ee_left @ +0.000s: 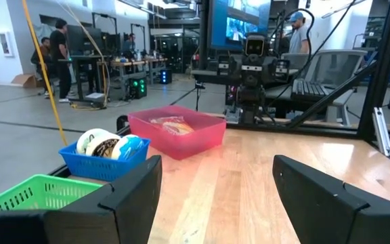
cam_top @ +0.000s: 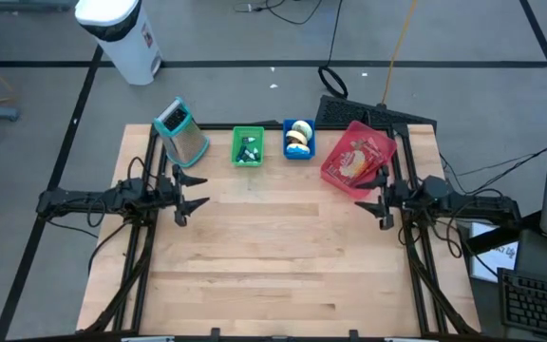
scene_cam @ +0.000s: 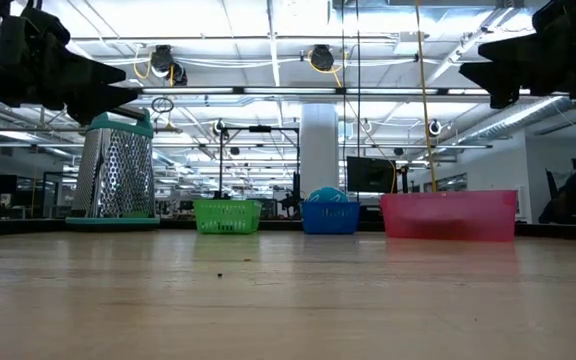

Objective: Pick & Place Food Item
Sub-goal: Return to Home Position

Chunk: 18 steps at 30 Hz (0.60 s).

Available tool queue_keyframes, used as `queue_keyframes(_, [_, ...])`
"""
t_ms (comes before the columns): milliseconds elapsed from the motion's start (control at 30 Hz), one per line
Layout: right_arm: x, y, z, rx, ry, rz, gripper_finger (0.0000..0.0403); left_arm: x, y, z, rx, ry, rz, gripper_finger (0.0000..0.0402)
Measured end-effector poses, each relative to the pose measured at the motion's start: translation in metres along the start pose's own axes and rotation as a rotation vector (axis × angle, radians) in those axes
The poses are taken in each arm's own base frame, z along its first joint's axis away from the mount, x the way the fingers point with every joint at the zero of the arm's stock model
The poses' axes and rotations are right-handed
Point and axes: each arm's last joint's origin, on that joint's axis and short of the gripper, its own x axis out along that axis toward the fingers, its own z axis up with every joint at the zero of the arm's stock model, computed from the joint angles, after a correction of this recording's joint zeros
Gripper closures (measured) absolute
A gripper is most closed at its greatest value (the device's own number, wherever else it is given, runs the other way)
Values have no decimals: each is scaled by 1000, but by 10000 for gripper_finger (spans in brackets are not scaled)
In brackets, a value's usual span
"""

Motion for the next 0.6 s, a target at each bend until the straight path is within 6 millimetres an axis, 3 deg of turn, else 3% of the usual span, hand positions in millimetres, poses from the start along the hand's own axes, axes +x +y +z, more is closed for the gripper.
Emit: queue_keyframes(600, [2,-1,-17,23,59,-43,179,0,0,0,0,2,1,123])
